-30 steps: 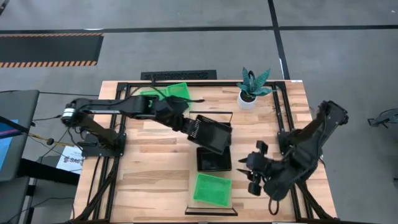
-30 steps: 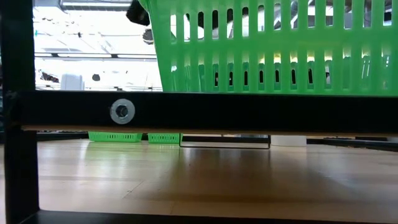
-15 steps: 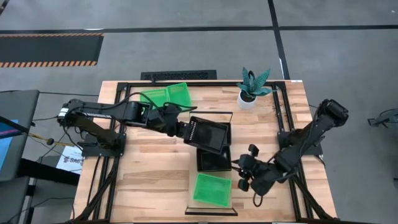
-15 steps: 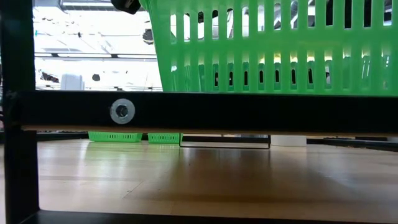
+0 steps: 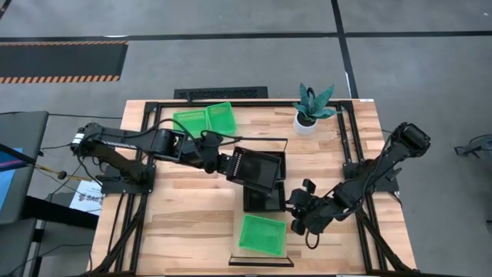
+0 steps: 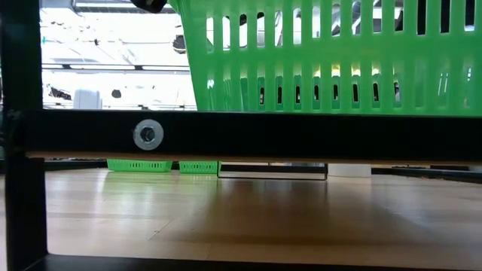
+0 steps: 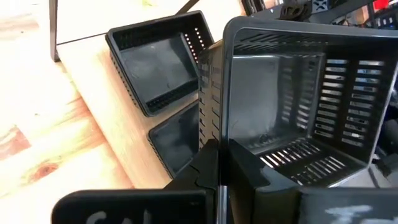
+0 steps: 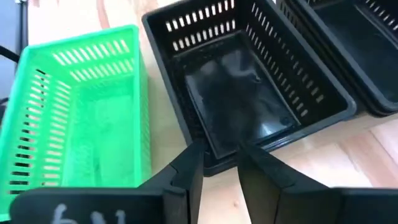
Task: Stack baskets on shelf by color
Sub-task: Stack the black bin on top of the black bins on the shelf
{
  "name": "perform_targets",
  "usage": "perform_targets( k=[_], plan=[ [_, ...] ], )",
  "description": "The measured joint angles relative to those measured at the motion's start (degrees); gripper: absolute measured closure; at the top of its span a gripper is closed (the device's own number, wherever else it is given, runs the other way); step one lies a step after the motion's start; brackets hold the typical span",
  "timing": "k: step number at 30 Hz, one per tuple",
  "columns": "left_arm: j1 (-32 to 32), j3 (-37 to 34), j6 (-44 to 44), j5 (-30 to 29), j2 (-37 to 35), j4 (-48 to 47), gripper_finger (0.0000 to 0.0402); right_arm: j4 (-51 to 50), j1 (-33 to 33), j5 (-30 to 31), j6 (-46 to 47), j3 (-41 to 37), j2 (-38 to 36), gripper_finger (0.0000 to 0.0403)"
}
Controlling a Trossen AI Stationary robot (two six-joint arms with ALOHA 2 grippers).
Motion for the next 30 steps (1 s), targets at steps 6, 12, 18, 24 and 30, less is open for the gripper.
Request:
perform_targets(
  k=[6,12,18,24,30],
  plan=[
    [-1.8,-3.5,-5.4,-1.7,0.1,-0.1,0.04,0.0,2.4,5.3,-0.1,3.0,-5.3,0.0285],
    [-4.6,-9.0,-14.7,-6.0,0.1,5.3,0.04,0.1,2.9,7.9,0.4,4.4,-9.3,0.0285],
    [-8.7,-13.7,-22.9,-11.9,0.1,14.8,0.04,0.0,2.7,8.1,1.8,4.5,-10.4,0.0285],
    [-11.8,-15.5,-29.5,-15.7,1.0,16.2,0.04,-0.2,2.7,8.1,4.5,4.4,-10.3,0.0285],
    [-13.5,-15.5,-30.8,-13.5,5.8,21.5,0.04,-0.3,2.7,8.1,5.4,4.4,-10.3,0.0285]
  ],
)
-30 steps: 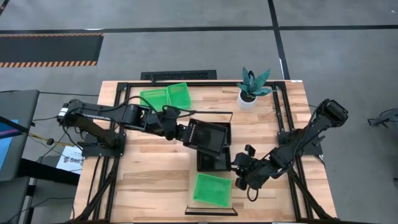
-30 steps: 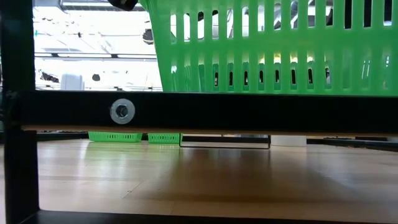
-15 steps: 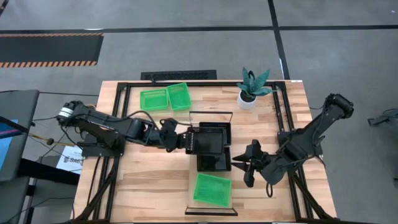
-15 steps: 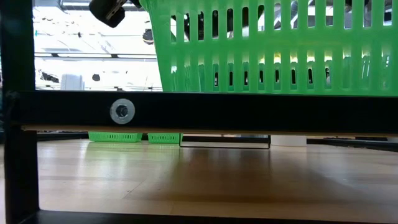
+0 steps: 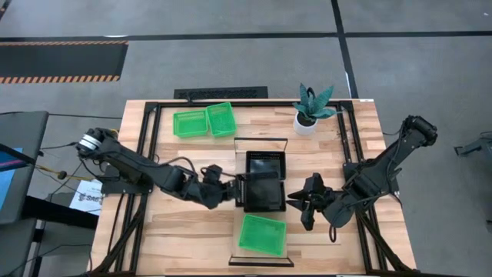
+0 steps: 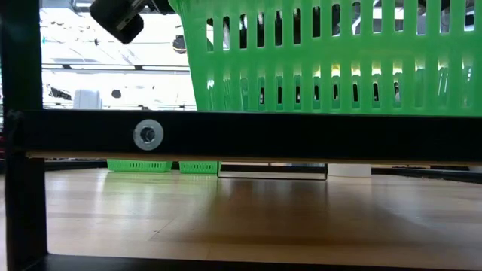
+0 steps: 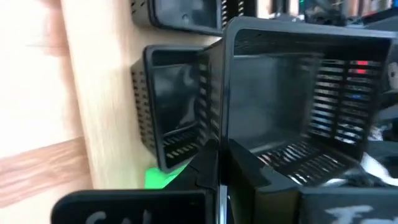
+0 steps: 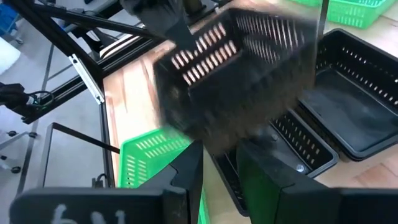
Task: Stack baskets on shelf by color
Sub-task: Stack the black bin on top of the black bins on the shelf
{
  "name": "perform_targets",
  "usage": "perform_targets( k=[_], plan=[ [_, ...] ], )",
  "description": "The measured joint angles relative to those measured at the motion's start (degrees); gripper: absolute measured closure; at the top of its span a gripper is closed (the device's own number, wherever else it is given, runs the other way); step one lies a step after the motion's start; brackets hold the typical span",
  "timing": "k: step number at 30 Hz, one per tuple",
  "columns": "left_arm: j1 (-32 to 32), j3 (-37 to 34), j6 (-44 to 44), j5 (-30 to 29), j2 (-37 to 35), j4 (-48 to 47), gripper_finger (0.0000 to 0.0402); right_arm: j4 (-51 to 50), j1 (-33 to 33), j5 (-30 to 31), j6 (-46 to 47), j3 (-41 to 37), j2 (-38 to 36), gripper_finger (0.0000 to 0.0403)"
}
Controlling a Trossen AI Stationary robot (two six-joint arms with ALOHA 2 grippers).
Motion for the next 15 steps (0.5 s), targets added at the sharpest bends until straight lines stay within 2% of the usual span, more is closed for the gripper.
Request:
perform_targets(
  k=[10,15],
  plan=[
    [0.1,0.0,-2.8,3.9,3.2,1.1,0.04,0.0,1.0,-0.1,1.2,0.0,0.0,0.0285],
    [1.0,0.0,-3.7,8.0,5.4,1.7,0.04,-0.4,1.7,-0.2,2.2,0.0,0.0,0.0285]
  ],
)
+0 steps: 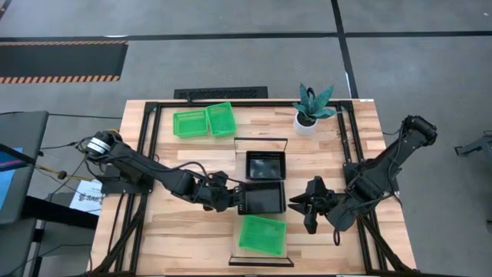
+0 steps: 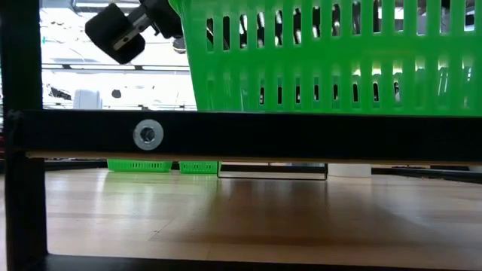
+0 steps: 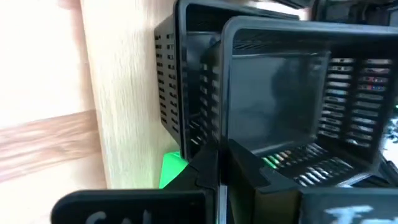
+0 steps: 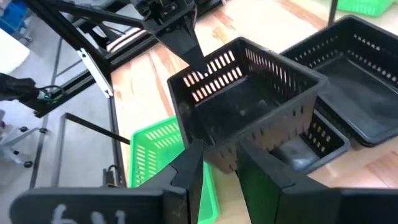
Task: Stack baskets on shelf by color
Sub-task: Stack the black bin on top of the black bins on the shelf, then stack the green bin on top of the green bin on the shelf
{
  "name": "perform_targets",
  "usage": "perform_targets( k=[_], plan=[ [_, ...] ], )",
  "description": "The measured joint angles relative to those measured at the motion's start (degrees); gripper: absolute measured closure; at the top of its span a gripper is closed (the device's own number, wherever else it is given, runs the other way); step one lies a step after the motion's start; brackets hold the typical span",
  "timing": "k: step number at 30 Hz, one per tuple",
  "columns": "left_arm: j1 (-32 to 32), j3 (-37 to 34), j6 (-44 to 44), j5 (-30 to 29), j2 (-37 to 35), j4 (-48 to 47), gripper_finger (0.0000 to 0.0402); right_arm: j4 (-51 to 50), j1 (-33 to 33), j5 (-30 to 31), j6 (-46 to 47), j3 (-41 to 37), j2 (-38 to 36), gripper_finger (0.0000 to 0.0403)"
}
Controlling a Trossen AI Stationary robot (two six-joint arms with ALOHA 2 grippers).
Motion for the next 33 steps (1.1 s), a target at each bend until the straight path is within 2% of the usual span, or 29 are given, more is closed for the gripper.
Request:
perform_targets(
  k=[19,33],
  plan=[
    [2.5,0.0,0.5,1.4,0.3,-0.7,0.0397,0.1,0.3,-0.2,0.3,0.0,0.0,0.0285],
    [3.9,0.0,2.2,1.9,0.3,-0.6,0.031,-1.0,0.2,-0.4,0.2,0.0,0.0,0.0285]
  ],
)
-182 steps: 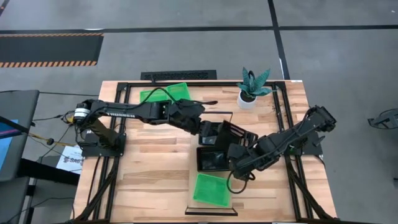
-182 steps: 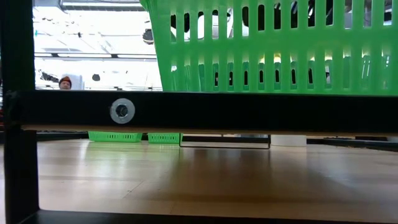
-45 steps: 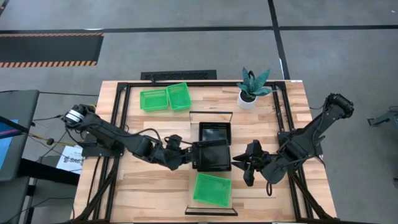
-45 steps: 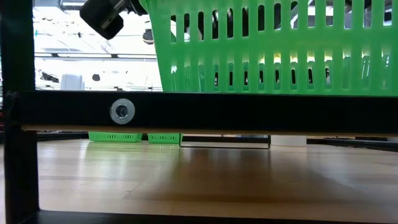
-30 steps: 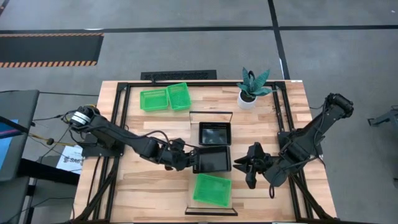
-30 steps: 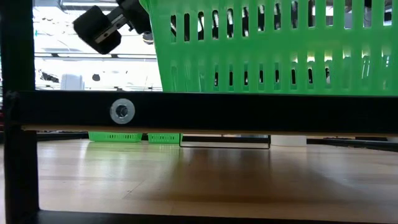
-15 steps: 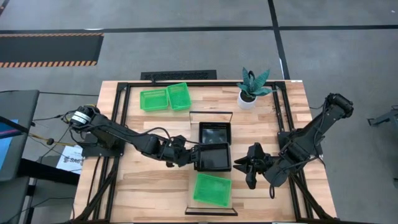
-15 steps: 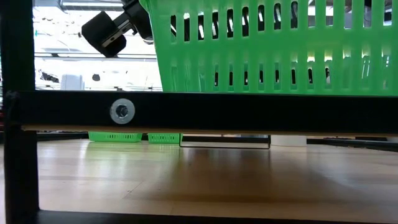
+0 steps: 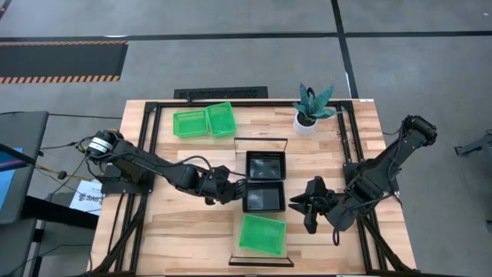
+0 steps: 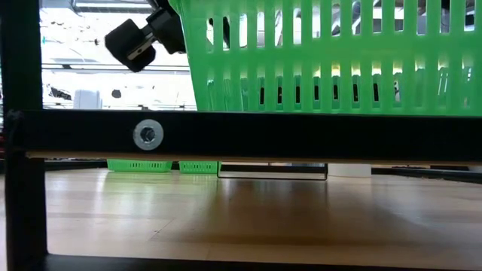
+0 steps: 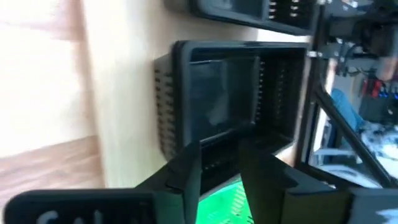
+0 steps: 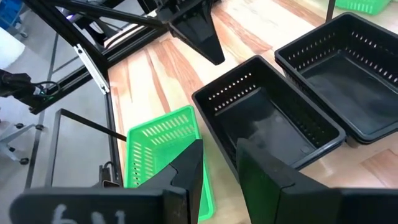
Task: Stack baskets on shelf by color
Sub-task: Stack the green bin on top of the green bin on the shelf
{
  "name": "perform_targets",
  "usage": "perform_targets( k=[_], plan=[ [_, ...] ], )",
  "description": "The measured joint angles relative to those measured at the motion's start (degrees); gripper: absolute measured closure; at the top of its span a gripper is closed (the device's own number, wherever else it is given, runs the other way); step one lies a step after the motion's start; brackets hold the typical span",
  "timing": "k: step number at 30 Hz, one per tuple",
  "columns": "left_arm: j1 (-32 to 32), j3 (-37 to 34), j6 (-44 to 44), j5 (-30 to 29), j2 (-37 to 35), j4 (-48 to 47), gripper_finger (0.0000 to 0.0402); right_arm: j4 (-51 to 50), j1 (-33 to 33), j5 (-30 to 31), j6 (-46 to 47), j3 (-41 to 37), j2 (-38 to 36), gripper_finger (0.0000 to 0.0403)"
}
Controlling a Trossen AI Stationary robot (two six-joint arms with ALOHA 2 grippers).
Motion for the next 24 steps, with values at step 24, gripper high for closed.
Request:
perform_targets(
  k=[24],
  plan=[
    [36.8,0.0,68.7,-3.8,-22.4,-33.8,0.0227,-3.5,-1.0,-0.2,-0.3,0.0,-0.4,0.0285]
  ],
)
